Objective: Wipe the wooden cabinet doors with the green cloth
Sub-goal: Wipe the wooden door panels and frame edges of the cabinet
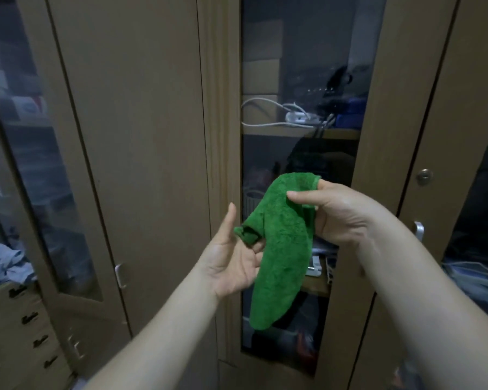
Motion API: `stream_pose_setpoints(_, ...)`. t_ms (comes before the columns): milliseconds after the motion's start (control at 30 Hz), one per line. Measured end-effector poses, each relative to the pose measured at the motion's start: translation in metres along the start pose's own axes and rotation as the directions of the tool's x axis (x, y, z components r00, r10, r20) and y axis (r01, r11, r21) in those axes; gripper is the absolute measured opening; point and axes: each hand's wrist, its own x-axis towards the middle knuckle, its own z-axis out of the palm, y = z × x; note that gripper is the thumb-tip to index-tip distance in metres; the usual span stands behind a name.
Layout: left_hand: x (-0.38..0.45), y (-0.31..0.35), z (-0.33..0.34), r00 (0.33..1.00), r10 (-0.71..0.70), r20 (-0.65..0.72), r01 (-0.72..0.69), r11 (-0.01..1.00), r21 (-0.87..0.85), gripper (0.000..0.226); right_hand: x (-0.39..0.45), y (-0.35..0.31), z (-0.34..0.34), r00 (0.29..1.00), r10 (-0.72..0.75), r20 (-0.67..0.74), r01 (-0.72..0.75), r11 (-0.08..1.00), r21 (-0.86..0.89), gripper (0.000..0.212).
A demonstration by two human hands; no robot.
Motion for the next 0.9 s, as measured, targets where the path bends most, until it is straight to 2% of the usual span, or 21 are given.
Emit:
stream_pose_setpoints(100,0.007,0.037,-0.004,0.972,0.117,-0.202,-0.087,0.985,0.15,0.042,0.01,-0.005,0.005,0.997,0.021,-0.071,-0.029,0.995,-0.1,0.03)
stream_pose_setpoints(167,0.013,0.062,-0.004,0.93,0.187,-0.317,-0.126,0.971,0.204,0.028,0.016,-0.009,0.016,0.989,0.024,-0.144,-0.051,0.98,-0.191,0.032)
stream_pose_setpoints(233,0.017,0.084,-0.004,0.894,0.259,-0.366,-0.164,0.948,0.271,0.032,0.023,-0.013,0.027,0.972,0.013,-0.237,-0.086,0.949,-0.304,0.033)
stream_pose_setpoints(300,0.022,0.1,-0.008,0.857,0.352,-0.376,-0.177,0.887,0.427,0.048,0.029,-0.017,0.037,0.94,-0.013,-0.342,-0.133,0.908,-0.397,0.036)
stream_pose_setpoints(367,0.023,0.117,-0.014,0.861,0.412,-0.299,-0.138,0.754,0.643,0.057,0.035,-0.018,0.046,0.903,-0.039,-0.427,-0.173,0.878,-0.446,0.036)
stream_pose_setpoints(433,0.016,0.135,-0.015,0.926,0.352,-0.135,-0.098,0.569,0.816,0.051,0.041,-0.018,0.054,0.87,-0.041,-0.491,-0.215,0.865,-0.453,0.034)
stream_pose_setpoints(467,0.011,0.146,-0.014,0.955,0.295,-0.045,-0.089,0.424,0.902,0.047,0.044,-0.017,0.058,0.852,-0.045,-0.521,-0.237,0.854,-0.463,0.035)
stream_pose_setpoints(533,0.005,0.164,-0.01,0.968,0.24,0.077,-0.1,0.085,0.991,0.037,0.05,-0.016,0.065,0.821,-0.064,-0.568,-0.281,0.82,-0.498,0.039)
stream_pose_setpoints(633,0.004,0.181,-0.009,0.922,0.347,0.173,-0.082,-0.262,0.962,0.03,0.055,-0.016,0.08,0.79,-0.068,-0.609,-0.343,0.774,-0.531,0.039)
stream_pose_setpoints(700,0.002,0.188,-0.01,0.893,0.369,0.258,-0.098,-0.4,0.911,0.025,0.053,-0.019,0.088,0.793,-0.034,-0.608,-0.412,0.705,-0.577,0.036)
stream_pose_setpoints(767,0.002,0.196,-0.009,0.88,0.314,0.355,-0.163,-0.503,0.849,0.024,0.047,-0.025,0.095,0.79,-0.035,-0.613,-0.496,0.551,-0.671,0.032)
stream_pose_setpoints(833,0.004,0.203,-0.008,0.879,0.246,0.408,-0.221,-0.547,0.807,0.026,0.042,-0.031,0.106,0.773,-0.131,-0.621,-0.553,0.34,-0.761,0.036)
stream_pose_setpoints(900,0.005,0.205,-0.005,0.88,0.183,0.439,-0.287,-0.531,0.797,0.024,0.043,-0.033,0.116,0.794,-0.277,-0.541,-0.513,0.171,-0.841,0.054)
